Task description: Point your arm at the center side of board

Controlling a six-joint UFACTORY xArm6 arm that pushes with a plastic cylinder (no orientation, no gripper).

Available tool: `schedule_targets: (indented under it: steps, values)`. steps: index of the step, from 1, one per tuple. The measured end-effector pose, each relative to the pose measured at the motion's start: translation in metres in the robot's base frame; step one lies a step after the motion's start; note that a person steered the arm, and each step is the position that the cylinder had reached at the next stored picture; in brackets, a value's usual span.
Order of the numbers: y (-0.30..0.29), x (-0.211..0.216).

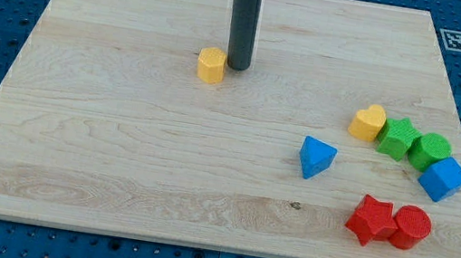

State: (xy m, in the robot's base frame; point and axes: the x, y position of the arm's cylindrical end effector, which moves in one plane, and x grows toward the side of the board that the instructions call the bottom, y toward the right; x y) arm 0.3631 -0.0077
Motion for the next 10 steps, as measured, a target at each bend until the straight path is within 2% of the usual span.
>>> schedule_targets:
  steps: [1, 4, 7, 8, 10]
  values:
    - [0.0, -0.02]
    - [0.0, -0.022]
    - [-0.007, -0.052]
    - [0.015, -0.037]
    - [0.046, 0.069]
